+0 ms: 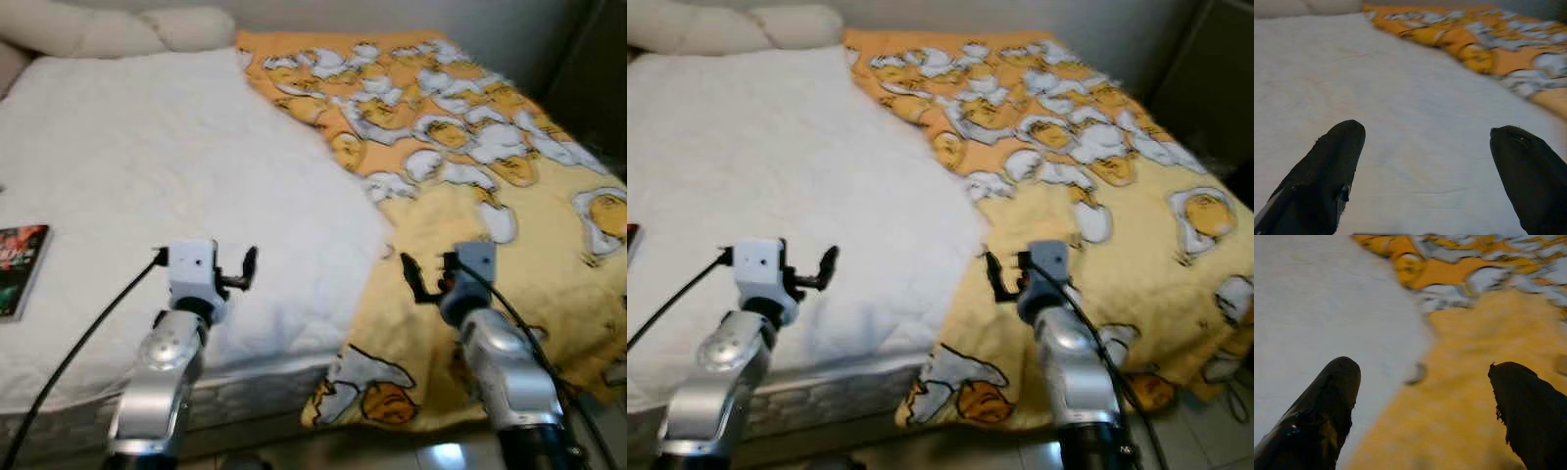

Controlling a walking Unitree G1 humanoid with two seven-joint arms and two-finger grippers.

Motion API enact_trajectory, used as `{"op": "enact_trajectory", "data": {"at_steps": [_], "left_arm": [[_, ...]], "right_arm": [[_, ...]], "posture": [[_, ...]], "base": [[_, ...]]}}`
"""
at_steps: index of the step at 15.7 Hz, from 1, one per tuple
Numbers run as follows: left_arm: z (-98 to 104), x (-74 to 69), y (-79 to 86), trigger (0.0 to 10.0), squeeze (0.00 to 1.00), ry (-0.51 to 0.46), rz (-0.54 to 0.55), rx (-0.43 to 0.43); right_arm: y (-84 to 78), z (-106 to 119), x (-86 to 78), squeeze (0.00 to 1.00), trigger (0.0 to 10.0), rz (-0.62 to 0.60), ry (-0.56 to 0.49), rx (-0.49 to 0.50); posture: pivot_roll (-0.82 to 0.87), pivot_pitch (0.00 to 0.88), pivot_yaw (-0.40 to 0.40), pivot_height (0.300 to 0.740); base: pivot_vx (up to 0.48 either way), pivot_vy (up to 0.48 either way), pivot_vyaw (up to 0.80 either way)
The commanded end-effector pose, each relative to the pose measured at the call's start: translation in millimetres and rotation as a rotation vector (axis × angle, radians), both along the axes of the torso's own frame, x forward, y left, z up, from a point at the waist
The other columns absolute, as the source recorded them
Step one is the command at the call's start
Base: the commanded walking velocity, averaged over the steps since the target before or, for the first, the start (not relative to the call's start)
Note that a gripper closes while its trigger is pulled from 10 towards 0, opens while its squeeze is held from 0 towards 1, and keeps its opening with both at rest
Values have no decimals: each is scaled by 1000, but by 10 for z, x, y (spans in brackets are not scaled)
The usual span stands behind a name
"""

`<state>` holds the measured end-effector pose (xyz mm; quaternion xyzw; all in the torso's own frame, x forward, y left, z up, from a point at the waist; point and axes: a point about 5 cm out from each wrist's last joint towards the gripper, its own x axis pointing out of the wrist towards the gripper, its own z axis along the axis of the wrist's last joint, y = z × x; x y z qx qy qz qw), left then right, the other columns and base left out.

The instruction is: Clean up the room

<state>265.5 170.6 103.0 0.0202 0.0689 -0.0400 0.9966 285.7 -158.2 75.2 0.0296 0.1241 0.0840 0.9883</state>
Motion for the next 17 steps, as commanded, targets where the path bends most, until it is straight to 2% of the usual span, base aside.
{"op": "enact_trajectory", "data": {"at_steps": [1, 5, 6, 9, 10, 11, 13, 14, 17], "left_arm": [[29, 13, -15, 10000, 192, -12, -7, 2], [27, 13, -23, 10000, 188, -12, -16, 3], [30, 7, -20, 10000, 180, -9, -18, 5], [39, -30, -13, 10000, 169, -1, -60, 36], [22, -42, -35, 10000, 173, 11, -100, 60], [3, -56, -65, 10000, 173, 28, -155, 83], [-33, -88, -105, 10000, 176, 68, -248, 120], [-75, -107, -109, 10000, 173, 102, -314, 170], [-80, -136, -90, 10000, 176, 143, -443, 237]], "right_arm": [[12, 33, 13, 0, 10000, 35, -6, -12], [45, 28, 0, 0, 10000, 77, -1, -36], [41, 29, -8, 0, 10000, 64, 3, -5], [39, 0, -36, 0, 10000, 113, 38, -16], [19, -49, -37, 675, 10000, 119, 73, -39], [-1, -114, -28, 1000, 10000, 123, 118, -72], [30, -190, -9, 1000, 10000, 163, 179, -112], [60, -251, 38, 1000, 10000, 178, 228, -143], [52, -403, 195, 1000, 10000, 107, 340, -218]], "posture": [[75, 46, -35, 740], [77, 36, -34, 740], [76, 36, -31, 740], [75, 48, -21, 740], [74, 53, -18, 740], [74, 57, -15, 740], [79, 65, -10, 740], [83, 69, -7, 740], [96, 77, -2, 740]], "base": [[341, 0, 0], [337, 0, 713], [281, 0, 0], [0, 0, 0], [0, 0, 0], [0, 0, 0], [0, 0, 0], [0, 0, 0], [0, 0, 0]]}}
